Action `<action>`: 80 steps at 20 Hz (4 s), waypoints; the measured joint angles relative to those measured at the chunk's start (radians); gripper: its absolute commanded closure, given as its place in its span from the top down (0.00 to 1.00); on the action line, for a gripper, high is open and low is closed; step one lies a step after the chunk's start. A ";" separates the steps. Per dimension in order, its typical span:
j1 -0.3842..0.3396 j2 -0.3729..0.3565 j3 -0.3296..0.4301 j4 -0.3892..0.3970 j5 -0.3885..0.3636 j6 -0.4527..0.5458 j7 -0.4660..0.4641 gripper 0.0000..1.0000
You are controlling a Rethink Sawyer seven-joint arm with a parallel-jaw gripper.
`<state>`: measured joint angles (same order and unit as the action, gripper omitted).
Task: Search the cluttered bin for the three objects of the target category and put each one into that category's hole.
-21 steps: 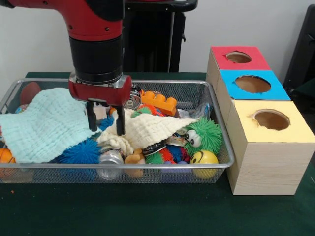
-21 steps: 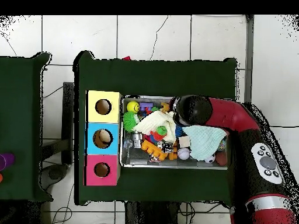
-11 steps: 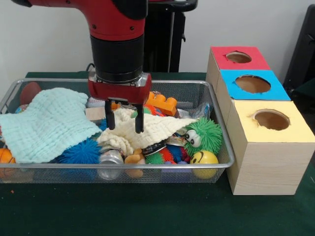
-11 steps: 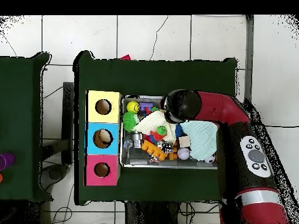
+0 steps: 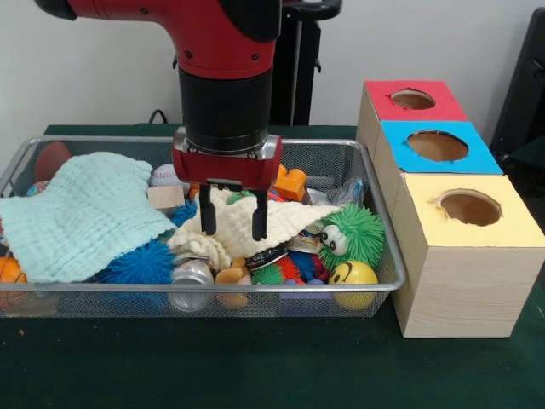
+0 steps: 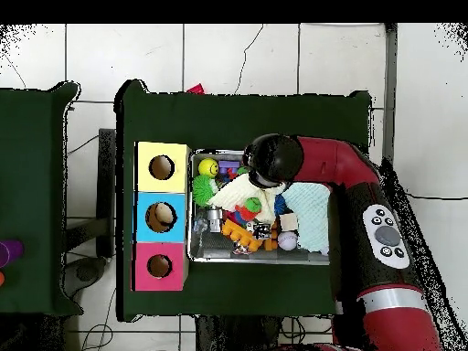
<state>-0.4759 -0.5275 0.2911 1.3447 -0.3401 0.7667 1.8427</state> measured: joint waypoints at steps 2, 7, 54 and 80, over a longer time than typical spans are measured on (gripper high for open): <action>0.006 0.007 0.000 -0.009 -0.001 0.000 0.000 1.00; 0.017 0.021 0.000 -0.020 -0.004 0.000 0.000 1.00; -0.053 0.160 0.000 -0.053 -0.019 0.010 0.000 1.00; -0.015 0.217 0.000 -0.108 -0.020 0.009 0.000 0.00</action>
<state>-0.4908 -0.3102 0.2911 1.2365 -0.3600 0.7761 1.8427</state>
